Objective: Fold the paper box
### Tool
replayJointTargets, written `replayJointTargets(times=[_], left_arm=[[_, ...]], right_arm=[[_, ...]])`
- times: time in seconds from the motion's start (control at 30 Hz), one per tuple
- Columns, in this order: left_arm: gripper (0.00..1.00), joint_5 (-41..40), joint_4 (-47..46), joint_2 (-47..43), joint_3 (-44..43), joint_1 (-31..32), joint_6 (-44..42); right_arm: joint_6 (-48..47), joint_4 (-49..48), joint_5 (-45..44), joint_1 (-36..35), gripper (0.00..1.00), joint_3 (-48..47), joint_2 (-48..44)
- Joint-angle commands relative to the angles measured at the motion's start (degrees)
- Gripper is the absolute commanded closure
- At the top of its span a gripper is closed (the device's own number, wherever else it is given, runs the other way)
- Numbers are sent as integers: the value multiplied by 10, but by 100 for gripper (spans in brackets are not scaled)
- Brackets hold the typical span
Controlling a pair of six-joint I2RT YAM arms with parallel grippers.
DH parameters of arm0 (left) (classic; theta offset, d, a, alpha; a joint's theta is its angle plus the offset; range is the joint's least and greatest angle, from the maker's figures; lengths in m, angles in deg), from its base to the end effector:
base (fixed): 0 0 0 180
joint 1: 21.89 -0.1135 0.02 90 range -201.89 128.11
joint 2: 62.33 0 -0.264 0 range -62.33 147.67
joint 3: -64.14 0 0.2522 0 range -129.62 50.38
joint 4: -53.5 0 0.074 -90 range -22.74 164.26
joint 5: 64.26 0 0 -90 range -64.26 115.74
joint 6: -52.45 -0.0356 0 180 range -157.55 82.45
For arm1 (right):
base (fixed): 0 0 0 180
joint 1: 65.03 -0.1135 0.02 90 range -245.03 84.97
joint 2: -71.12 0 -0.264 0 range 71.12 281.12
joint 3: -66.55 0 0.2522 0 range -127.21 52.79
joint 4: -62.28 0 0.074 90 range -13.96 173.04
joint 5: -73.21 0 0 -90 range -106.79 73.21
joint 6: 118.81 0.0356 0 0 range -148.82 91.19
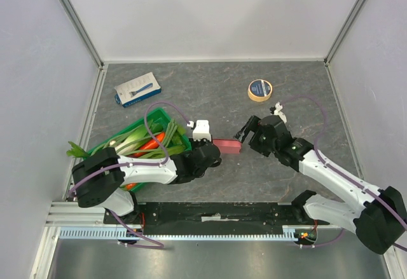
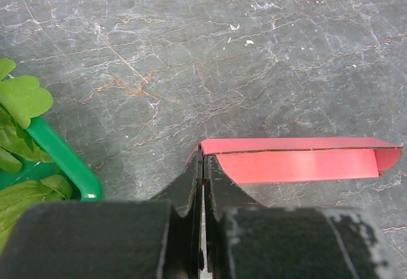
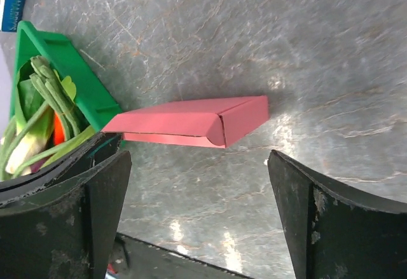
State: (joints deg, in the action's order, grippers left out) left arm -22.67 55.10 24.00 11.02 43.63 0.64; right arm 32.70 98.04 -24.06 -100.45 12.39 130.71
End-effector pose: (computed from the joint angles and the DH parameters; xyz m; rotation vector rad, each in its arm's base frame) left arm 0.1462 -0.2568 0.1831 0.0152 1.9681 -0.2556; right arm 0.1816 0.1237 0.2453 0.6072 2.3153 0.7118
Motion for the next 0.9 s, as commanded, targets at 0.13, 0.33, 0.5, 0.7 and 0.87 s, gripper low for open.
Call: replayJointTargets(times=[0.13, 0.33, 0.5, 0.7, 0.87], left_arm=[[98, 40, 115, 39, 23, 15, 26], [98, 38, 116, 39, 20, 16, 26], [98, 39, 118, 43, 16, 18, 26], [98, 38, 118, 48, 12, 21, 28], [98, 37, 118, 49, 13, 22, 27]], right_arm=[[189, -152, 36, 4, 12, 69, 24], [274, -211, 35, 4, 18, 114, 26], [321, -261, 56, 4, 19, 142, 45], [357, -299, 45, 4, 27, 172, 42], [384, -332, 44, 2, 35, 196, 55]])
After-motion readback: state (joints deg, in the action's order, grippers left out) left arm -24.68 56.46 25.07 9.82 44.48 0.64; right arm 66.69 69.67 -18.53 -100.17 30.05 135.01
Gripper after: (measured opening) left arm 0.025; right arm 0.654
